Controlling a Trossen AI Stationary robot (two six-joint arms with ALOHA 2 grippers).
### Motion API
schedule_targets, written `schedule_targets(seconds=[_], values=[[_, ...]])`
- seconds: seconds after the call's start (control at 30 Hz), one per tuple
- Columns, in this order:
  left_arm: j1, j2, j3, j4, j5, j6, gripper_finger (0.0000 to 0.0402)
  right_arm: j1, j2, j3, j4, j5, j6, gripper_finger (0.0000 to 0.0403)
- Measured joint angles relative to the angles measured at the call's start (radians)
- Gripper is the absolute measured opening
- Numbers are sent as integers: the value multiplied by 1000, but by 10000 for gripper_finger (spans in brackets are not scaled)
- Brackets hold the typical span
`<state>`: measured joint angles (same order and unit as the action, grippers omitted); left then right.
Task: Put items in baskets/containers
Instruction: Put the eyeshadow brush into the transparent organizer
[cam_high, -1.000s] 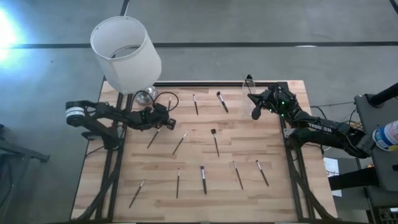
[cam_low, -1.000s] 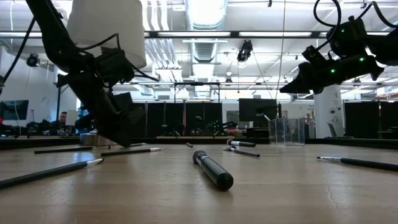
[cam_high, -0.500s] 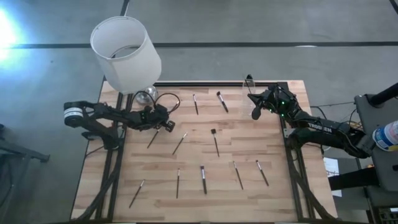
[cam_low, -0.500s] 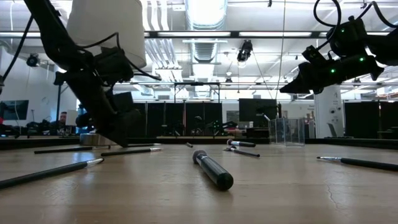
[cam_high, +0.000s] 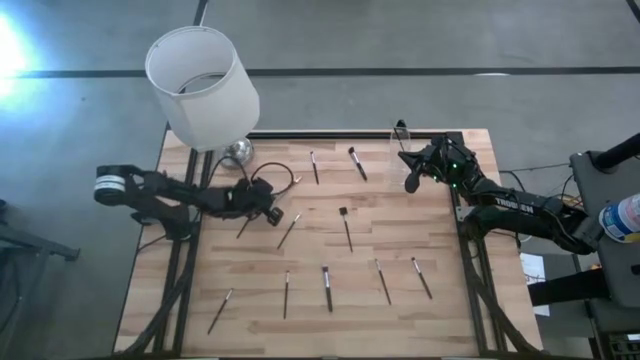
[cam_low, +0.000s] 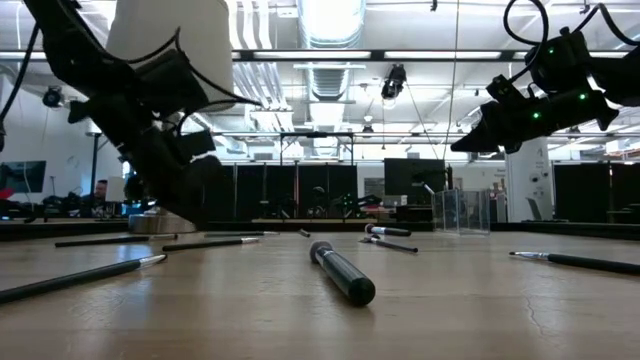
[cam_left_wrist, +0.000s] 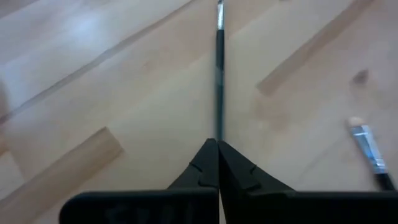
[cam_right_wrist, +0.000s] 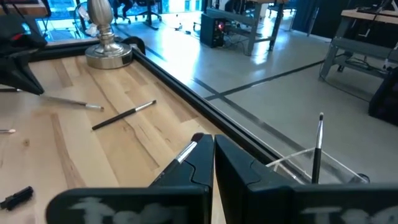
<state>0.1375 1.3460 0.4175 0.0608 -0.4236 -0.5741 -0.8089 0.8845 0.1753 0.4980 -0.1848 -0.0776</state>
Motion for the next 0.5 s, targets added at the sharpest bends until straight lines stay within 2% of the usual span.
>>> schedule_targets(seconds=[0.2,0.33,0.5], values=[[-76,-15,1,13,-42,-35,2,0,0,-2,0,0,15,8],[-104,-3,1,59,-11,-89,2,0,0,-2,0,0,15,8],[-119,21,31,116,24,-72,3,0,0,-2,2,-2,25,8]])
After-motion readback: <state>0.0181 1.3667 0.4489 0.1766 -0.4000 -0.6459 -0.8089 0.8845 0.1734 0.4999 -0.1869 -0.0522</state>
